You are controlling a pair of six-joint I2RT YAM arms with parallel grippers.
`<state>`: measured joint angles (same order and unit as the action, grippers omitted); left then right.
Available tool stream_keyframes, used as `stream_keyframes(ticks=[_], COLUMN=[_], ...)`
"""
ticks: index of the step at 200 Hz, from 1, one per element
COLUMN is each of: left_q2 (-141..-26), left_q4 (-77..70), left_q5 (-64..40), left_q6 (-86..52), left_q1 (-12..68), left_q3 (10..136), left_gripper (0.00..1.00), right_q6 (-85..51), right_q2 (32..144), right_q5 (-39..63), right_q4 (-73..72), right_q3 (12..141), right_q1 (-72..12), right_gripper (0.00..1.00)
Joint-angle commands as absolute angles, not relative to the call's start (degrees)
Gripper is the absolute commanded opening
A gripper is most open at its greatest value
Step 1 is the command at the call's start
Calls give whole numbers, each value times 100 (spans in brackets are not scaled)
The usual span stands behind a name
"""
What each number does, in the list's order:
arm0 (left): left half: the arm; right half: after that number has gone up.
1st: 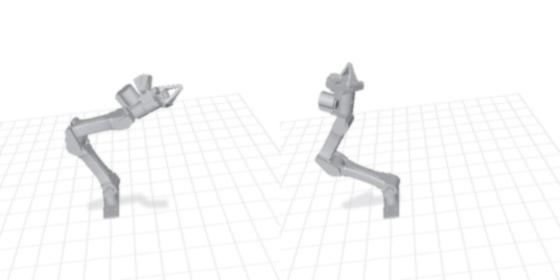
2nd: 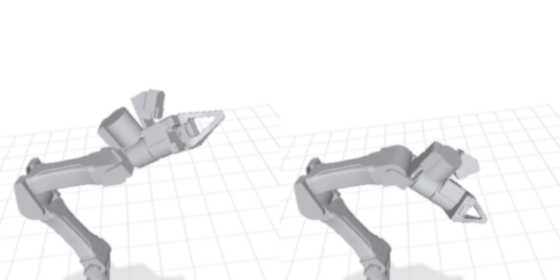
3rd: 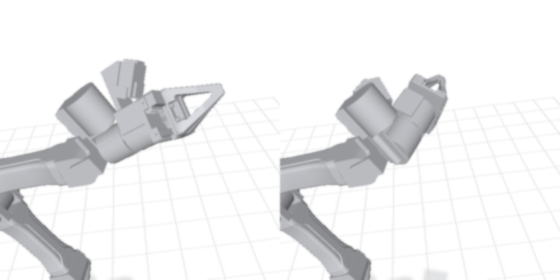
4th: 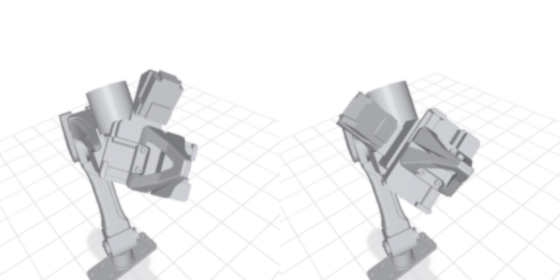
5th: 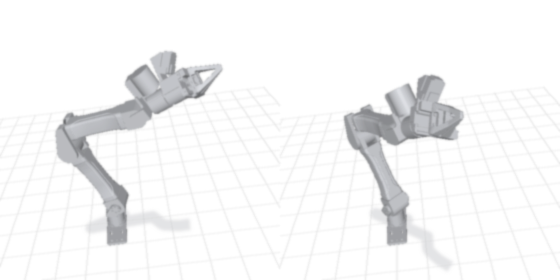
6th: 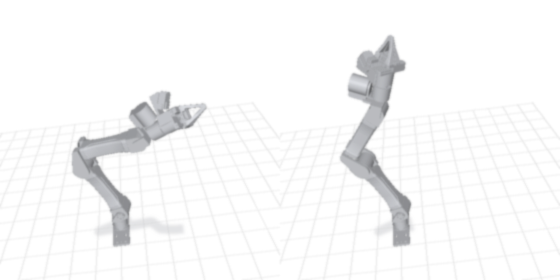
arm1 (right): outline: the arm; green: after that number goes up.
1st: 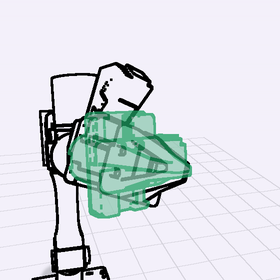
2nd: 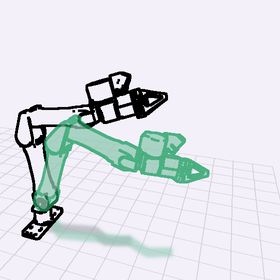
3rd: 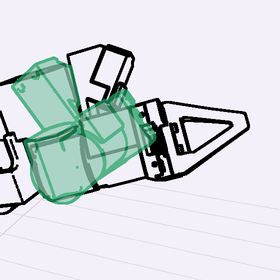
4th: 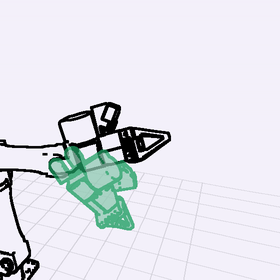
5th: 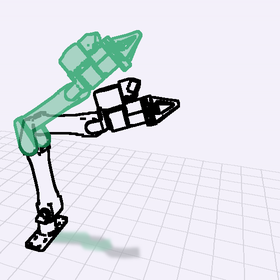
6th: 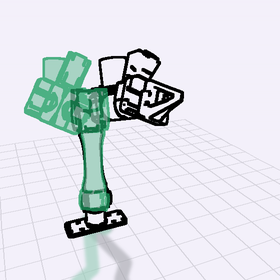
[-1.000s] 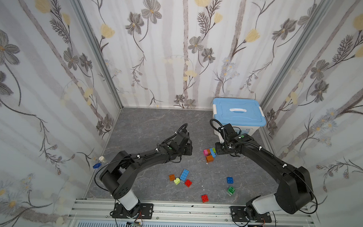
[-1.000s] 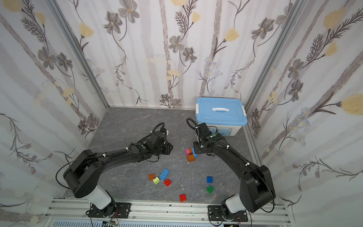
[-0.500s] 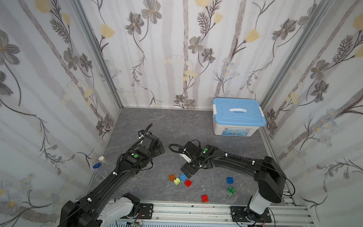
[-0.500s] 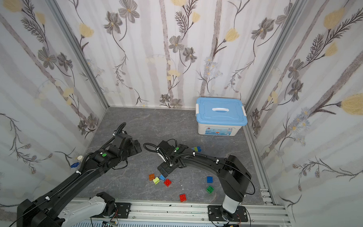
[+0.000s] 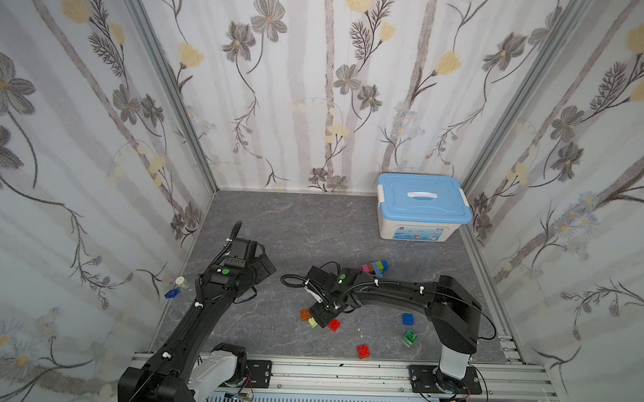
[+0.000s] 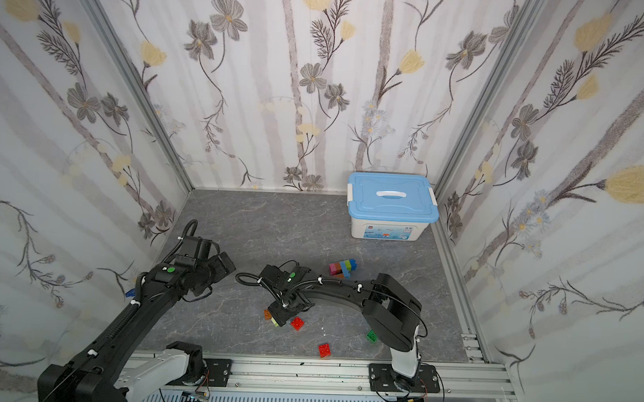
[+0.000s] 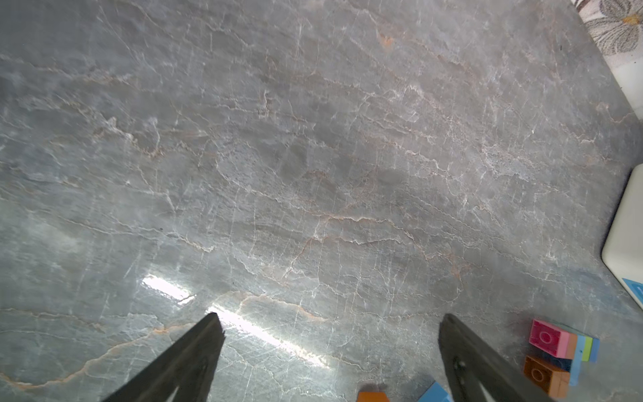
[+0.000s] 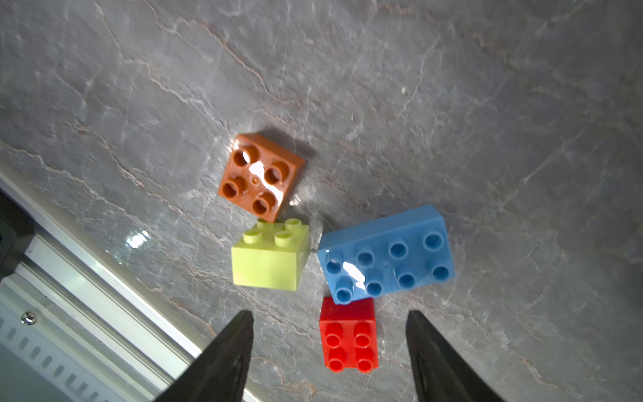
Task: Assemble the letter h with lego
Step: Pick up the lego brick from the center of the board, then place the lego brick at the center of the board.
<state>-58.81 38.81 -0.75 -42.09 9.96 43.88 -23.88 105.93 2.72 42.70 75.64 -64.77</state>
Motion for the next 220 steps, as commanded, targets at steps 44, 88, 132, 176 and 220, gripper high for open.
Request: stream_keyframes(ticks=[44,88,132,176,220], left_q2=[-5863,-5794,-5791,-5875,-6061], left_q4=[3823,3795,3788,3931,3950], left_q5=[-270,-246,-360,-543,-878], left_q6=[-4386,-4396,-4389,-4231,-4387], left_q1=[906,896,896,931,1576], left_q3=[4338,4324,4260,4224,4096], left_gripper=[98,98,97,96,96], right_q6=[-2743,-2757,-2886,-3019,-3178], right_q2=[10567,10829,10544,9847,10449], right_q5=[360,46,-316,-386,-665], right_q4=[4061,4024,4241,4332,4148], right_q3=[7066,7076,6993,6811,7871], right_q1=[-6532,-6561,-6493,-5873,-5353], right_gripper=[58,48,37,33,36])
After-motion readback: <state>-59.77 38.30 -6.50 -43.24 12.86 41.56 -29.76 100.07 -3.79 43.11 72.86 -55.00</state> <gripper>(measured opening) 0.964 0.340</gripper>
